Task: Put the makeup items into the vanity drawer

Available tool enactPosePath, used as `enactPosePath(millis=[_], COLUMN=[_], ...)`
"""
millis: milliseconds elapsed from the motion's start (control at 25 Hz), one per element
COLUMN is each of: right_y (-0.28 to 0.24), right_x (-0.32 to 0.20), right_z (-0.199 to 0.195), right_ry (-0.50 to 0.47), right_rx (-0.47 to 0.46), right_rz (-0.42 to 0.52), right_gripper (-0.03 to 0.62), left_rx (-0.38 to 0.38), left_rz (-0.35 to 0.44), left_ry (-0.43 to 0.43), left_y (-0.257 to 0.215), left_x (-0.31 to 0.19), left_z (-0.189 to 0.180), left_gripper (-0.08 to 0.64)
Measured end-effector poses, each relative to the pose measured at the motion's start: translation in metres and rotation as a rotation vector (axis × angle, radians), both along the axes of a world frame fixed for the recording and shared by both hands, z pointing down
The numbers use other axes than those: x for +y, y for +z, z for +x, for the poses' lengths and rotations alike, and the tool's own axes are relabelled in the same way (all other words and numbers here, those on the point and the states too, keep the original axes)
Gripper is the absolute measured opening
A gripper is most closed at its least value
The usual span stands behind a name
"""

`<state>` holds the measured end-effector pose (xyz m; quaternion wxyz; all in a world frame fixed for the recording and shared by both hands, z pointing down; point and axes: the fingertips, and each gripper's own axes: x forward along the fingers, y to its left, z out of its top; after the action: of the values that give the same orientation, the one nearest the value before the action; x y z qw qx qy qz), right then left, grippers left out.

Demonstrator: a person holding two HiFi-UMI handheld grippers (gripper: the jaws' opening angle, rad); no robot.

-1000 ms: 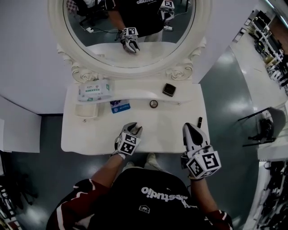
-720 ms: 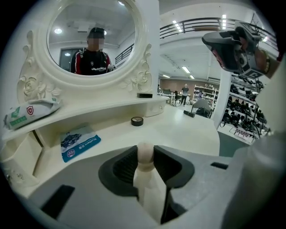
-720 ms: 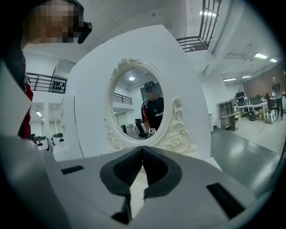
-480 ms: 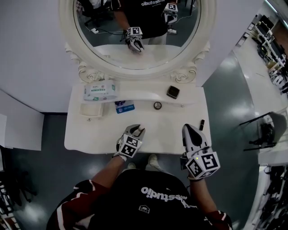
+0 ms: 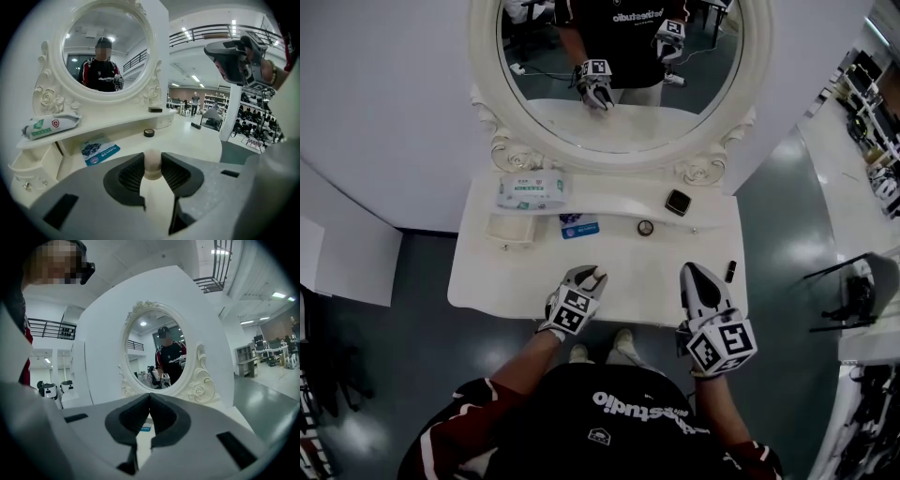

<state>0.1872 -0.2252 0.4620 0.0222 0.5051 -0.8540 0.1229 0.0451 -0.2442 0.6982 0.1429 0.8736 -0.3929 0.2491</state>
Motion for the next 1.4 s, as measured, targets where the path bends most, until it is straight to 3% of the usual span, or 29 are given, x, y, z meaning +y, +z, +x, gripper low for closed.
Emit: enactPosePath(millis=[600,1400], right_y=[-0.009,-0.021], right_x=[0.012,0.039], right_z=[-0.077,-0.168], right_ry=[-0.099,-0.163], right_rx=[0.017,-0.004], right_rz=[0.018,0.059], right_gripper=[0.003,0.003], left_rx=[0.034,0.094], left_rz=[0.066,0.173], left_ry=[-0.105,-0.213], left_y=[-0.042,-0.108], left_x=[0.011,0.044], left_z=[-0.081,-0.194], left_gripper=[0.11,0.106])
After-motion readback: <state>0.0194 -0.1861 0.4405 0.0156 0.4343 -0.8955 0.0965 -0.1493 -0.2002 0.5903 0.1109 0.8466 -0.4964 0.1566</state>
